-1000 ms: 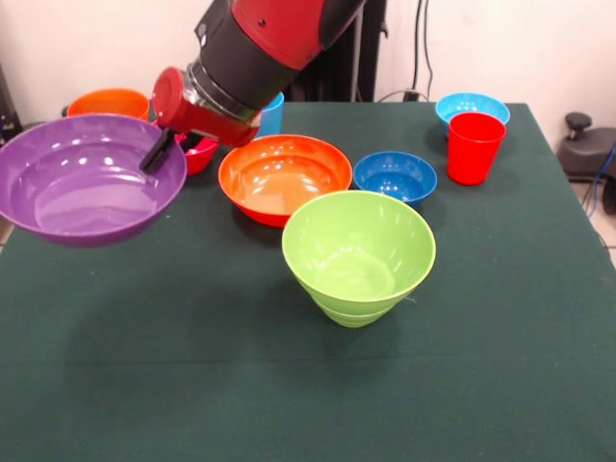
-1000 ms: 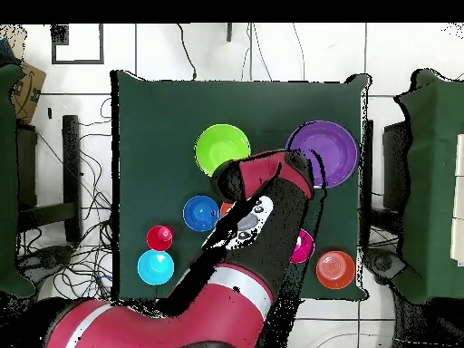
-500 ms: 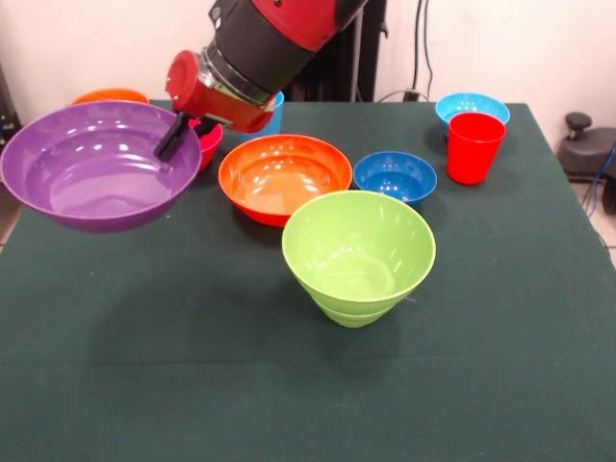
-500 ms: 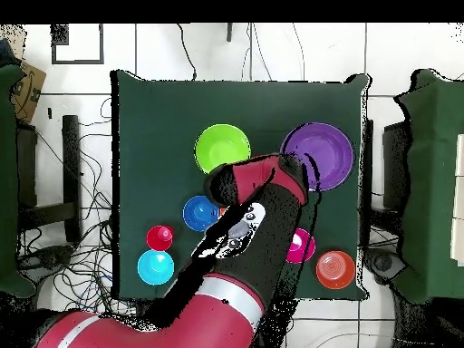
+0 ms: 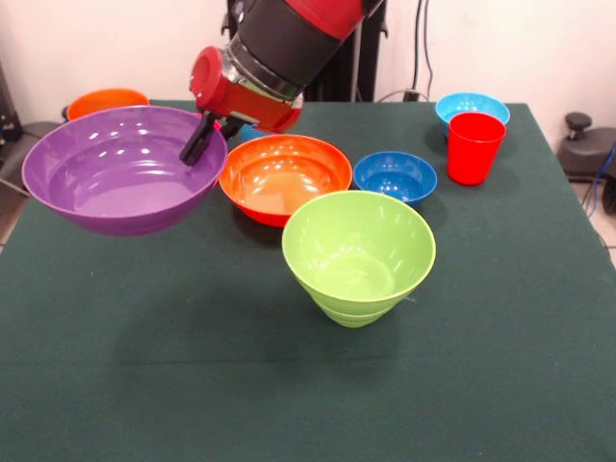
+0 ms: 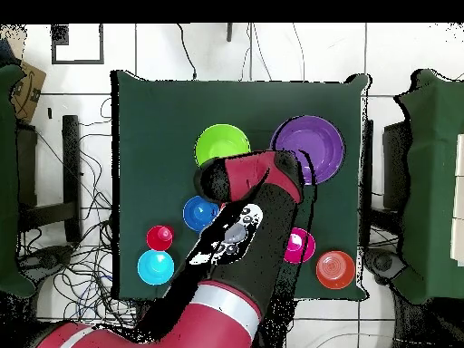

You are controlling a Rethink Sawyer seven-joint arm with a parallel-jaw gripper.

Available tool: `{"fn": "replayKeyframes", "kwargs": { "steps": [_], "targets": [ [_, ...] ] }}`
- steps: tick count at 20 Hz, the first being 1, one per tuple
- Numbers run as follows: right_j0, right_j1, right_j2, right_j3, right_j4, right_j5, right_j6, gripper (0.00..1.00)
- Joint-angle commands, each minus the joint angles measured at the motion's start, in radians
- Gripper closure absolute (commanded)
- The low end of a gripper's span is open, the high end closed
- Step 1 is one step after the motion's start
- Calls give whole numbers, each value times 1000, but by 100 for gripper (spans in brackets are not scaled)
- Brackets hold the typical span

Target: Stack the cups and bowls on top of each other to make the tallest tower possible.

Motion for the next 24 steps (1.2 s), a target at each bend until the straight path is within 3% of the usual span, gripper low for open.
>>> {"fn": "replayKeyframes", "kwargs": {
  "steps": [1, 6, 24],
  "targets": [
    [28, -31, 115, 9, 52, 90, 129, 100],
    [30, -56, 130, -29, 102, 176, 117, 100],
    [145, 98, 76, -180, 214, 274, 278, 100]
  ]
}}
